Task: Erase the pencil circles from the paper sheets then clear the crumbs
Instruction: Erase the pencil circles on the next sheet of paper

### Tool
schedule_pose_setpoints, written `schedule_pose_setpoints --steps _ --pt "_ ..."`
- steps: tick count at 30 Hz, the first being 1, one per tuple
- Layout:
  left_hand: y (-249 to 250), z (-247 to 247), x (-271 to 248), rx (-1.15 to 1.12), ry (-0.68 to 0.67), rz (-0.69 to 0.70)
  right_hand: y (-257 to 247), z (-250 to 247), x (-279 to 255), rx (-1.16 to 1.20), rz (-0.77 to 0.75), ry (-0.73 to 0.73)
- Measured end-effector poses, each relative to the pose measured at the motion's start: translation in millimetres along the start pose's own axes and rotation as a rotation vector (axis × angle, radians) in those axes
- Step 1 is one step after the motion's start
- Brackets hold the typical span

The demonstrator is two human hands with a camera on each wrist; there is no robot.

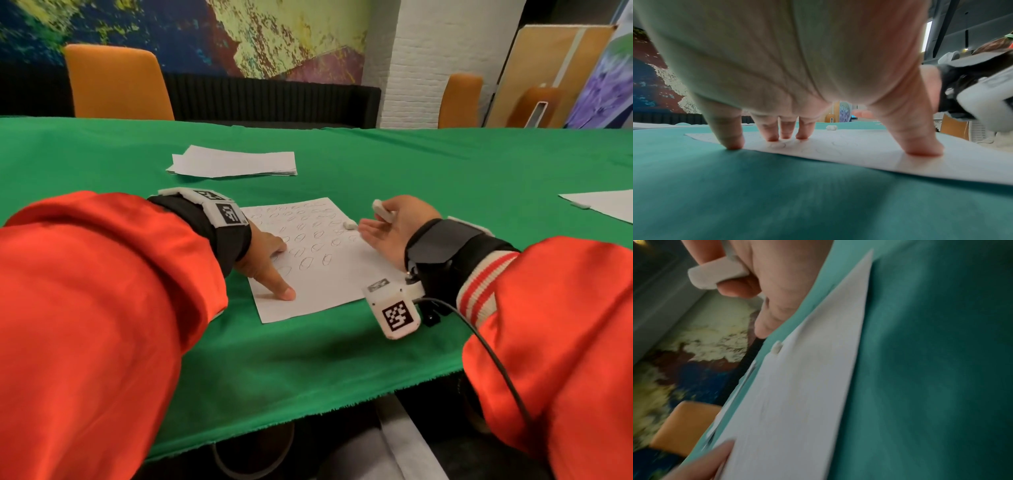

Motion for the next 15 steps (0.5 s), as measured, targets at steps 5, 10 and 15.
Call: schedule_pose_setpoints --steps 5,10,15 --pt "2.4 -1.9 -3.2 -0.009 0.010 -0.003 46.6 40.7 -27.2 -0.136 0.130 -0.186" --pt "2.8 -2.1 -5.1 -0.018 -0.002 0.001 36.1 20.9 -4.8 -0.033 0.099 -0.046" --pt "2.1 -0.8 -4.7 0.000 -0.014 0.007 3.3 -20.1 16.9 -0.083 -0.007 0.154"
Point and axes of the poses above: each hand's wrist, its own x-axis towards the middle knuckle, its own z-axis out of the palm, y = z × x, the point moved 9 cm from there along x, towards the middle knuckle, and after that the axes turned 13 degrees about y, right-handed, at the moved point
